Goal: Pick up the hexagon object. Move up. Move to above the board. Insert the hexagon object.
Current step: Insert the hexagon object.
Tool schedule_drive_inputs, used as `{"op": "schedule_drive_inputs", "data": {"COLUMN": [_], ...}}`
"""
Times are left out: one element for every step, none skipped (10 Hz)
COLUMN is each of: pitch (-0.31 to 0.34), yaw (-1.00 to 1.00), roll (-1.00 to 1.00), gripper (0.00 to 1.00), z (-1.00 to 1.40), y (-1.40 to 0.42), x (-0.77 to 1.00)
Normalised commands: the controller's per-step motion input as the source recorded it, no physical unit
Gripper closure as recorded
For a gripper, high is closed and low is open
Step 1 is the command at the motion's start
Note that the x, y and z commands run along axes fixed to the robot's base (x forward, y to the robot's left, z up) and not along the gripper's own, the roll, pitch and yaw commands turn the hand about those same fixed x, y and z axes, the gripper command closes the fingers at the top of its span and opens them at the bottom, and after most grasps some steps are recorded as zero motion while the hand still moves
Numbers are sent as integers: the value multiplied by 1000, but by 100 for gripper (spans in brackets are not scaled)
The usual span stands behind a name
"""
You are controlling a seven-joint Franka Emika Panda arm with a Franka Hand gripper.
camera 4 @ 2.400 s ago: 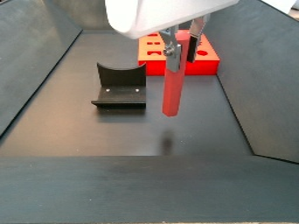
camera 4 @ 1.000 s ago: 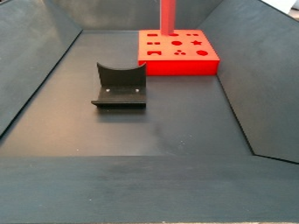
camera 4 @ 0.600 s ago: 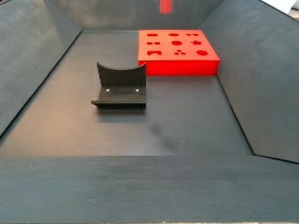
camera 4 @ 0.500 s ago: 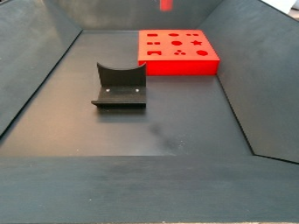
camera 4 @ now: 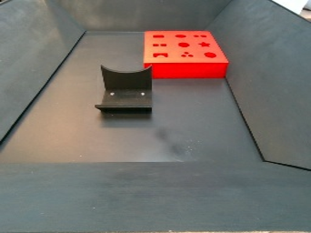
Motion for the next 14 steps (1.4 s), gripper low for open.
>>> {"op": "schedule_drive_inputs", "data": {"pitch": [-107,-76,-74,-110,-169,-180,-187,-187,-231,-297,-349,-307,-176,-109], "yaw": [-40,-40,-37,-23,0,0,0,0,0,0,0,0,0,0], "roll": [136,120,96,54,64,71,114,93,6,-77,-219,-213,-113,-111], "gripper": [100,100,100,100,100,100,100,100,100,100,100,100,100,100], "z": [-580,-534,-531,-534,-474,-480,-431,-460,-614,-614,-423,-417,-251,-217], "y": [477,500,534,569,500,494,483,489,486,471,354,203,29,0], "x": [-1000,-1000,-1000,-1000,-1000,-1000,-1000,-1000,-1000,-889,-580,-334,-146,0]}}
